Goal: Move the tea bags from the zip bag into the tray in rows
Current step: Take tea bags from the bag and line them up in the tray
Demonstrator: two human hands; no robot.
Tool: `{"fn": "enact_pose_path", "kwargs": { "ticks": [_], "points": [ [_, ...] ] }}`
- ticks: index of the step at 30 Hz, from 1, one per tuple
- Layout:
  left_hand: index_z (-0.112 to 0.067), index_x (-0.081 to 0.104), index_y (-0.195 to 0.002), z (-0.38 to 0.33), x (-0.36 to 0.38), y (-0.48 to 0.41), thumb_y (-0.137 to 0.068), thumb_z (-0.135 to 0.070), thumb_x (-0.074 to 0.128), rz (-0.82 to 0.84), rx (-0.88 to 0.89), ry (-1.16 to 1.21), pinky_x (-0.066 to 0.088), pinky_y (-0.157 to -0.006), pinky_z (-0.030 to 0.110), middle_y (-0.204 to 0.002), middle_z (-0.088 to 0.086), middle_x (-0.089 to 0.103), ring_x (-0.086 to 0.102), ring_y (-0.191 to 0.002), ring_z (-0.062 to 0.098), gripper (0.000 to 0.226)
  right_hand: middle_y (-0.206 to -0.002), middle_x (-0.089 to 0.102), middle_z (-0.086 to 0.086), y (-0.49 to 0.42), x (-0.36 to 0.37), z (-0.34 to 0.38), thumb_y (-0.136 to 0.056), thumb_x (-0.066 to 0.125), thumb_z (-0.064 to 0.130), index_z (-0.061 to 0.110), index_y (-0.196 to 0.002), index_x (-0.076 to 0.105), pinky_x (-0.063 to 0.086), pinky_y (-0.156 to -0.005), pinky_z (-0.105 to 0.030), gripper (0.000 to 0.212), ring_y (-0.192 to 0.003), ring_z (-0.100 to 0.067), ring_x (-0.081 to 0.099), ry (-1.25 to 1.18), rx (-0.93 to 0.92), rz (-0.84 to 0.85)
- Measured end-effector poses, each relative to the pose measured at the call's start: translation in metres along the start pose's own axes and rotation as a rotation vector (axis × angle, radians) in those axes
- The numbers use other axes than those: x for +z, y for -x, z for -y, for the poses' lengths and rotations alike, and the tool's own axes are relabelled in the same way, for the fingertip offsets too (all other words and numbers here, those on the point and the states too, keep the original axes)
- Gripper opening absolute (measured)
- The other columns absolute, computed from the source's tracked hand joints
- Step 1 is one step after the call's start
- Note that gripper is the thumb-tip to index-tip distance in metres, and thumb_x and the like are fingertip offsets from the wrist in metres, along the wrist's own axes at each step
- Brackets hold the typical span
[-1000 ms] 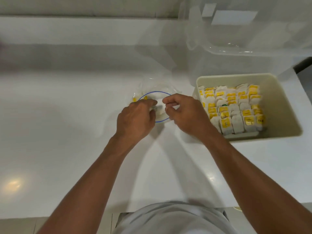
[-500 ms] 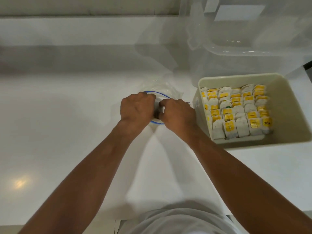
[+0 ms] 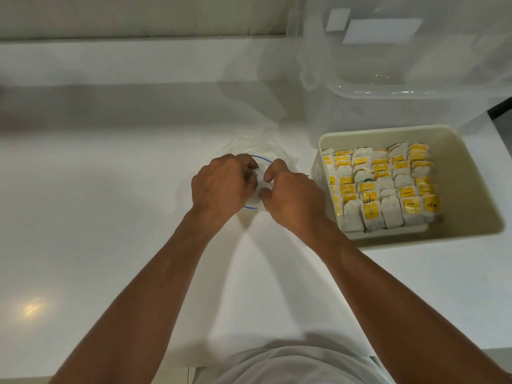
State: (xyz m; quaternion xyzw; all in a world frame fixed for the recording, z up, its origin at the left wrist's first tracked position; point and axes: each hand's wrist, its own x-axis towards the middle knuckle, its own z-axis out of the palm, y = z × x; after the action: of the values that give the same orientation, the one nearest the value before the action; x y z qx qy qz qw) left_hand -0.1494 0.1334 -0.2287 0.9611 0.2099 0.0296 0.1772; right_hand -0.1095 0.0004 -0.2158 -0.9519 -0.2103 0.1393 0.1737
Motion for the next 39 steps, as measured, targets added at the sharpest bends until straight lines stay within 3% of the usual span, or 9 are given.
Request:
{"fn": "enact_pose_path", "kwargs": {
  "ticks": [5,9,13,18,23,28,31,34,39],
  "points": [
    [-0.039,0.07,-0.095,-0.001,-0.006,0.013,-0.087,-0.043,0.062,0.016,-0.052,0.416,0.049,-0.074,0.028,-0.095,-0.016,0.066,0.063,-0.089,0.008,0.012,-0.092,0.072,0.001,0.009,-0.009,-0.012,-0.094,0.056,0.029,0.026,-0.102,0.066,0.043,-0.073,-0.029,0.014,-0.09,-0.024,0.066,-0.056,-0.102,-0.091],
    [-0.034,0.071,-0.09,-0.002,-0.012,0.015,-0.084,-0.034,0.06,0.136,-0.14,0.737,0.057,-0.083,0.043,-0.086,-0.012,0.072,0.07,-0.081,0.015,0.013,-0.083,0.074,-0.002,0.014,-0.021,-0.017,-0.093,0.059,0.026,0.021,-0.093,0.076,0.051,-0.074,-0.032,0.018,-0.08,-0.026,0.068,-0.212,-0.101,-0.036],
    [-0.037,0.07,-0.094,-0.002,-0.014,0.015,-0.081,-0.028,0.056,0.174,-0.206,0.805,0.056,-0.075,0.042,-0.081,-0.009,0.071,0.067,-0.072,0.015,0.021,-0.076,0.072,-0.006,0.019,-0.04,-0.018,-0.085,0.062,0.017,0.015,-0.092,0.077,0.055,-0.079,-0.038,0.017,-0.08,-0.027,0.068,-0.419,-0.031,0.117],
    [-0.028,0.067,-0.104,-0.008,-0.018,0.013,-0.097,-0.019,0.053,0.216,-0.248,0.887,0.042,-0.054,0.018,-0.079,-0.002,0.063,0.056,-0.057,0.006,0.018,-0.086,0.072,0.006,0.013,-0.043,-0.025,-0.077,0.071,0.016,0.024,-0.111,0.073,0.055,-0.08,-0.031,0.035,-0.084,-0.017,0.068,-0.489,0.014,0.116],
    [-0.036,0.066,-0.09,-0.008,-0.017,0.006,-0.094,-0.034,0.058,0.199,-0.196,0.807,0.05,-0.067,0.038,-0.072,-0.008,0.067,0.06,-0.063,0.013,0.01,-0.089,0.069,0.006,0.008,-0.041,-0.031,-0.059,0.071,0.026,0.023,-0.116,0.068,0.047,-0.068,-0.027,0.057,-0.074,-0.016,0.062,-0.515,0.002,0.17],
    [-0.018,0.07,-0.084,-0.016,-0.021,0.003,-0.082,-0.021,0.074,0.283,-0.256,0.912,0.057,-0.067,0.036,-0.074,0.004,0.072,0.07,-0.069,0.024,0.005,-0.056,0.058,0.018,0.005,-0.043,-0.035,-0.081,0.075,0.027,0.023,-0.088,0.075,0.039,-0.06,-0.019,0.008,-0.054,0.001,0.053,-0.505,-0.067,0.002],
    [-0.01,0.072,-0.088,-0.02,-0.024,0.002,-0.086,-0.011,0.072,0.279,-0.28,1.012,0.053,-0.06,0.03,-0.084,0.009,0.074,0.07,-0.071,0.026,0.003,-0.056,0.056,0.006,0.005,-0.049,-0.034,-0.085,0.07,0.042,0.018,-0.07,0.067,0.039,-0.058,-0.027,0.029,-0.057,-0.011,0.051,-0.304,-0.15,-0.122],
    [-0.001,0.073,-0.097,-0.025,-0.031,0.004,-0.092,-0.017,0.069,0.291,-0.329,1.191,0.053,-0.061,0.025,-0.091,0.013,0.074,0.073,-0.078,0.022,0.017,-0.077,0.064,-0.002,0.002,-0.054,-0.034,-0.085,0.07,0.04,0.015,-0.081,0.074,0.044,-0.071,-0.034,0.026,-0.073,-0.02,0.06,-0.25,-0.176,-0.186],
    [-0.002,0.07,-0.105,-0.022,-0.042,0.005,-0.095,-0.021,0.063,0.379,-0.428,1.407,0.058,-0.08,0.026,-0.103,0.011,0.075,0.073,-0.096,0.018,0.022,-0.061,0.061,0.008,-0.003,-0.06,-0.041,-0.08,0.076,0.03,0.026,-0.091,0.073,0.053,-0.068,-0.037,0.013,-0.064,-0.015,0.061,-0.513,-0.123,-0.124]
  ]
}}
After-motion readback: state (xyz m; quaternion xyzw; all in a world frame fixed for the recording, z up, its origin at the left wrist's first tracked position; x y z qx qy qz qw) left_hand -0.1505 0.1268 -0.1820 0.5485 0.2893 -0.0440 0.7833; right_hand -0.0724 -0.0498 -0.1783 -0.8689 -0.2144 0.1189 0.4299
